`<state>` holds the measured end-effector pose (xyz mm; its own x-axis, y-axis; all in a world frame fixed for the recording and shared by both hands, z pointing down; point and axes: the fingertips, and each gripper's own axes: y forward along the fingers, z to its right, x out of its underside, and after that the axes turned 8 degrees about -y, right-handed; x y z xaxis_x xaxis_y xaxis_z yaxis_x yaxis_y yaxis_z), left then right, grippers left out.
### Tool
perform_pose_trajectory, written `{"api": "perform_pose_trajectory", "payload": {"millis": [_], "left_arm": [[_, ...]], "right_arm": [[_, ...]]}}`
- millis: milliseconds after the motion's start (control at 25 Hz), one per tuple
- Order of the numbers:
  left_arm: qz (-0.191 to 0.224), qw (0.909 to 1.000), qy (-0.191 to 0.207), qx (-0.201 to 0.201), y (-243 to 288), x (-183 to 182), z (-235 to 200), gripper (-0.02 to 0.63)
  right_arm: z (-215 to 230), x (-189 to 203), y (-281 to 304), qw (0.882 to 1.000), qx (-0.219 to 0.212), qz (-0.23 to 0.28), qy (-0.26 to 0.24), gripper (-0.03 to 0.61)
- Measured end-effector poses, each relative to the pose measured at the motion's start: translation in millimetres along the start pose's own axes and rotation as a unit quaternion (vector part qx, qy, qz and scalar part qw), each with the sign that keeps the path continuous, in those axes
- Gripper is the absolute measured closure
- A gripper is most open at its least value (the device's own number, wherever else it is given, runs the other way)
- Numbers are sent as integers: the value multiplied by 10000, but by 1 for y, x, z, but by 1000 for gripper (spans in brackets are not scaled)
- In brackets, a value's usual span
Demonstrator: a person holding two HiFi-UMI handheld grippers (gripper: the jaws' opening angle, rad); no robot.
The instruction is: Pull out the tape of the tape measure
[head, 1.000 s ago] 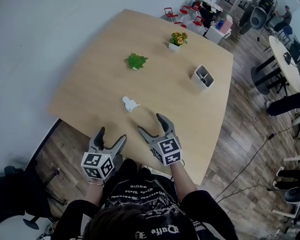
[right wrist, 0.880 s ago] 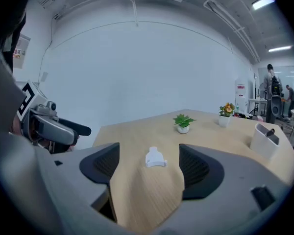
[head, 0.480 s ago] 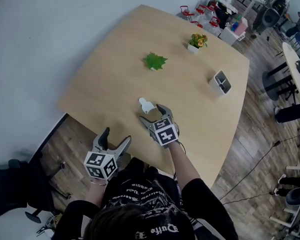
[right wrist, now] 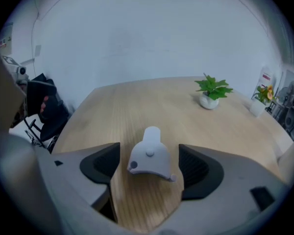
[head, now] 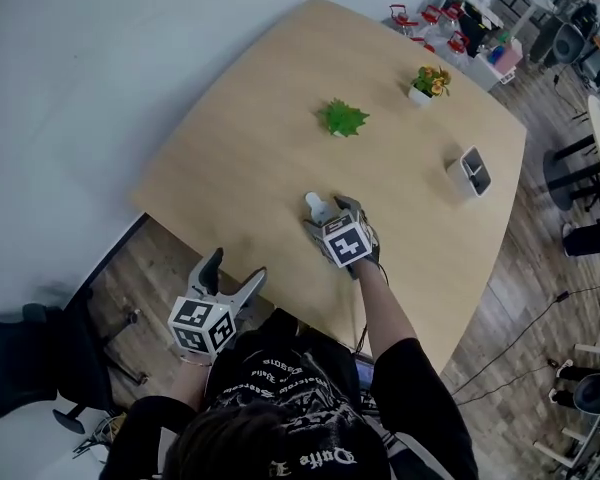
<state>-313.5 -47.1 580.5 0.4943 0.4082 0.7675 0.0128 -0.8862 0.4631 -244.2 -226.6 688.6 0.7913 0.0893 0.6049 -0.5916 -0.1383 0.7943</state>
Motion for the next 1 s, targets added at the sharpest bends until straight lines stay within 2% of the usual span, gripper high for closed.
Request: {"api": "perform_pose_trajectory", "payload": {"millis": [40, 80, 160, 440, 640, 840, 1000], "left_arm": [[12, 10000, 12, -21, -1, -2, -4, 183], [29, 10000, 22, -35, -2, -4, -7, 183], [62, 10000, 23, -53, -4, -8, -14, 183], [72, 10000, -41, -48, -4, -6, -24, 183], [35, 9999, -143, 69, -3, -5, -20, 183], [54, 9967, -691, 430, 3, -5, -12, 183], [-119, 9869, -1308, 932, 13, -2, 6, 183]], "right_arm": [[-2, 4, 3, 9997, -45, -188, -144, 221], [-4, 7, 5, 9990, -70, -337, -276, 266], [-7, 8, 9, 9982, -121, -468, -358, 290], [-8, 7, 11, 9985, -108, -506, -184, 296], [-8, 6, 9, 9997, 38, -212, 131, 298], [-4, 0, -3, 9993, 319, 183, -97, 299], [-6, -11, -23, 9966, 491, 558, -343, 299]]}}
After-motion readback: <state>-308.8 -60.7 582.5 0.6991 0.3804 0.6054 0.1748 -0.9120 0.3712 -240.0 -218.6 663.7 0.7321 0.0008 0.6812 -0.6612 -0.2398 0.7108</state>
